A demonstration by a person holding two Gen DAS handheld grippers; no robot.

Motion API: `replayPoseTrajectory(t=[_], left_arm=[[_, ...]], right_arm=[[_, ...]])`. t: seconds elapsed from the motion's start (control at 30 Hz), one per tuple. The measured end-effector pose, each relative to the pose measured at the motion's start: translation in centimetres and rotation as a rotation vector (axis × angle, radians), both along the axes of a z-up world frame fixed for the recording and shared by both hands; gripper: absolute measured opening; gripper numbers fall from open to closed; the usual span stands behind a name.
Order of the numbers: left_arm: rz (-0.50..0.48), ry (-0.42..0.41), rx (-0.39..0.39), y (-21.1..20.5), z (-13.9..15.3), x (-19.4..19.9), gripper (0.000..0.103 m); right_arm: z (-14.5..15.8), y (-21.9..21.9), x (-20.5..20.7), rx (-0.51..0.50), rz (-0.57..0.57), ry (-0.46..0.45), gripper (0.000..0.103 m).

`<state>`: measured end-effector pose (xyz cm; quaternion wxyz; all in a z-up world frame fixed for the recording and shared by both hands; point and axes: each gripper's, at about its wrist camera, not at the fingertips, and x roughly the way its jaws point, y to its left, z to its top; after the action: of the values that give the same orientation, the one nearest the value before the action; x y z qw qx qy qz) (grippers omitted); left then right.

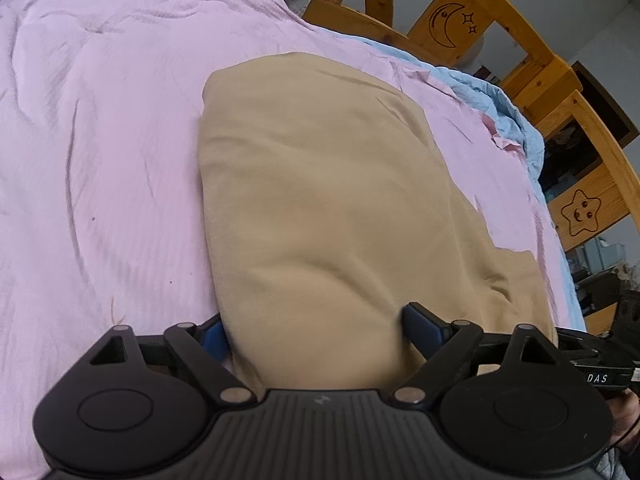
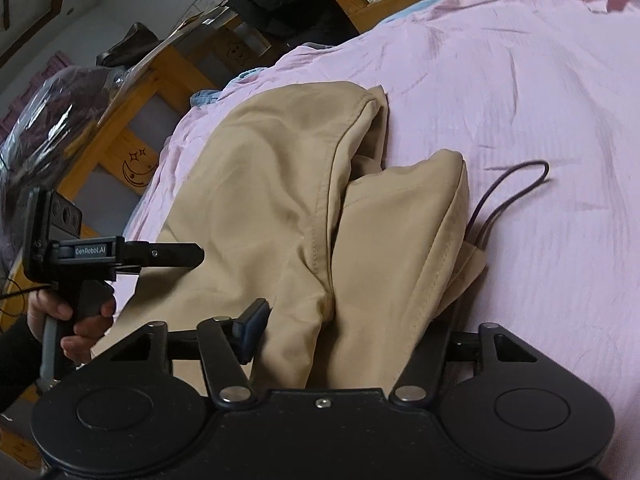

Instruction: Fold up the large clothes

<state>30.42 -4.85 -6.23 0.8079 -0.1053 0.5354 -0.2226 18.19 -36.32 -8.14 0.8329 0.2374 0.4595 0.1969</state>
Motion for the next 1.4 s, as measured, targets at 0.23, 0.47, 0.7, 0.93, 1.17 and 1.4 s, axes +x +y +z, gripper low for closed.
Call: replayPoseTrajectory(t=[0.23, 0.47, 0.7, 0.93, 1.17, 1.4], left_arm=[[-0.017, -0.081, 0.095, -1.8, 1.7, -1.2, 0.073], [-0.016, -0.149, 0.150, -2.8, 3.4, -2.6, 0.061], [-0.031, -0.208, 0.168, -2.8, 5.0, -3.8, 0.054], [-0.014, -0.239, 0.161, -1.6, 6.3, -4.4, 0.051], [0.015, -0.340, 0.212, 0.5, 9.3, -2.8, 0.050], [0.104, -0.420, 0.267, 4.9, 12.5, 2.0, 0.051]], right_arm=[[0.7, 1.0, -0.4, -0.038, 0.031, -0.035, 0.035], [2.5, 2.7, -1.7, -0.123, 0.039, -0.142, 0.024], [4.2, 5.0, -3.6, -0.194, 0.038, -0.241, 0.022], [5.5, 6.3, -4.2, -0.230, 0.056, -0.338, 0.021], [7.5, 8.5, -1.0, -0.248, 0.088, -0.444, 0.021], [9.0, 13.6, 5.5, -0.231, 0.098, -0.559, 0.021]])
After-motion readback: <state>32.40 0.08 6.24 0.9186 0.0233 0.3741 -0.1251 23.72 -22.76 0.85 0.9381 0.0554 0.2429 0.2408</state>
